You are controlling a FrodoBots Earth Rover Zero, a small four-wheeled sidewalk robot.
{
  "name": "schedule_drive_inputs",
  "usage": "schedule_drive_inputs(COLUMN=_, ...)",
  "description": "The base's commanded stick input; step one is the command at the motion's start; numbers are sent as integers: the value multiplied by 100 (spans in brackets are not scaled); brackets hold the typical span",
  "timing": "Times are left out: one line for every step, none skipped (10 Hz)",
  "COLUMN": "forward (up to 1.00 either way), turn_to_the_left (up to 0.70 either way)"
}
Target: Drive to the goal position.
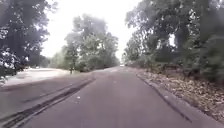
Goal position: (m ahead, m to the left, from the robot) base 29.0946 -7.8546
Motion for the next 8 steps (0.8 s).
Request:
schedule_drive_inputs(forward=85, turn_to_the_left=0)
schedule_drive_inputs(forward=85, turn_to_the_left=0)
schedule_drive_inputs(forward=85, turn_to_the_left=-12)
schedule_drive_inputs(forward=85, turn_to_the_left=-28)
schedule_drive_inputs(forward=85, turn_to_the_left=-34)
schedule_drive_inputs(forward=85, turn_to_the_left=-34)
schedule_drive_inputs(forward=85, turn_to_the_left=-34)
schedule_drive_inputs(forward=85, turn_to_the_left=-34)
